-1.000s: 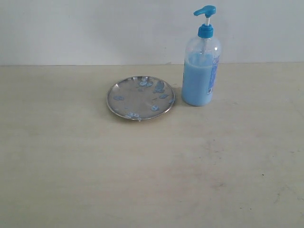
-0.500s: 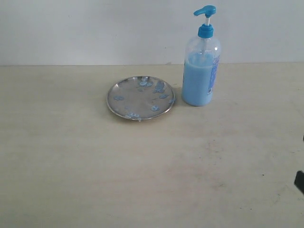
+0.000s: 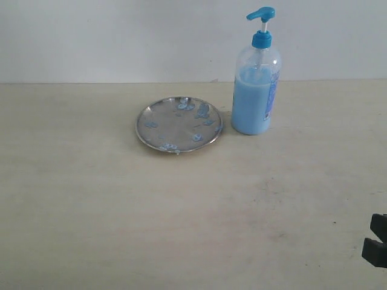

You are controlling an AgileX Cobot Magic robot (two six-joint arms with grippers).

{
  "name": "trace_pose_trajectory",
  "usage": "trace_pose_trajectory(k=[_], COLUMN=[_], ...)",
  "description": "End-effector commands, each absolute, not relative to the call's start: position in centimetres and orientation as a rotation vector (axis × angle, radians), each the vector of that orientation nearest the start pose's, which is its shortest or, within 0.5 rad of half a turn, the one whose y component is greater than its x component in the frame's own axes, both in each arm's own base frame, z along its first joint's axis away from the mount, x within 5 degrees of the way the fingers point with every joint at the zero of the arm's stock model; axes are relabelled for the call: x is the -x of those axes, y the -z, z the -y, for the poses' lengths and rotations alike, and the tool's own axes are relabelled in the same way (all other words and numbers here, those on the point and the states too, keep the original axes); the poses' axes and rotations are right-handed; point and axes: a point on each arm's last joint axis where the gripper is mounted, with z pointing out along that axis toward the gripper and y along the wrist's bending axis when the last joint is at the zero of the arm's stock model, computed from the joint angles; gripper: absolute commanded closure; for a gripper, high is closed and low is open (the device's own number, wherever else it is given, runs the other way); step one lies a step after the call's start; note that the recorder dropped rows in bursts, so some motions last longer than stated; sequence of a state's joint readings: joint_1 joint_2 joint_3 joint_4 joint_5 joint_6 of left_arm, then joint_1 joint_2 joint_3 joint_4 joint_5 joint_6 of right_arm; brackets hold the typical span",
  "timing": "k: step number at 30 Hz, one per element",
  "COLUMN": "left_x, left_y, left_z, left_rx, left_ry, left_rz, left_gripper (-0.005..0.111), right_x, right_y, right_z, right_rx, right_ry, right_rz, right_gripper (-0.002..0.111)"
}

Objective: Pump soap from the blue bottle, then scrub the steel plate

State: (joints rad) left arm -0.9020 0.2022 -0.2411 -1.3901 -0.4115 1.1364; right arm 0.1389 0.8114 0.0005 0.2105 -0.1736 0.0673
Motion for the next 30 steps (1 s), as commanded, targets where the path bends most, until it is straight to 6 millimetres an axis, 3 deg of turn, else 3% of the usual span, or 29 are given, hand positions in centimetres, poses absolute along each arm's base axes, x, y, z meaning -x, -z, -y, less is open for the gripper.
trace_pose_trajectory(k=[1, 8, 18, 23, 30], left_x=[-6.6, -6.9, -7.0, -7.1, -7.3], left_y=[-28.8, -28.6, -27.9, -27.5, -27.3], left_z=[2.1, 1.4, 1.5, 1.4, 0.9], left_rx=[-0.101, -0.023, 0.0, 0.036, -0.019], left_ry=[0.633, 0.586, 0.61, 0.618, 0.45], left_rz=[-1.407, -1.42, -1.461, -1.499, -1.507], left_gripper=[0.102, 0.102, 0.102, 0.102, 0.102], right_x=[-11.3, -10.0, -5.6, -5.3, -5.3], right_y=[-15.7, -18.4, -22.7, -23.1, -23.1], right_z=[-1.2, -1.1, -0.4, -0.3, -0.3], right_rx=[-0.172, -0.159, -0.127, -0.132, -0.132], right_ry=[-0.209, -0.254, -0.329, -0.326, -0.326], right_rz=[-2.118, -1.873, -1.338, -1.284, -1.284], right_gripper=[0.107, 0.107, 0.107, 0.107, 0.107])
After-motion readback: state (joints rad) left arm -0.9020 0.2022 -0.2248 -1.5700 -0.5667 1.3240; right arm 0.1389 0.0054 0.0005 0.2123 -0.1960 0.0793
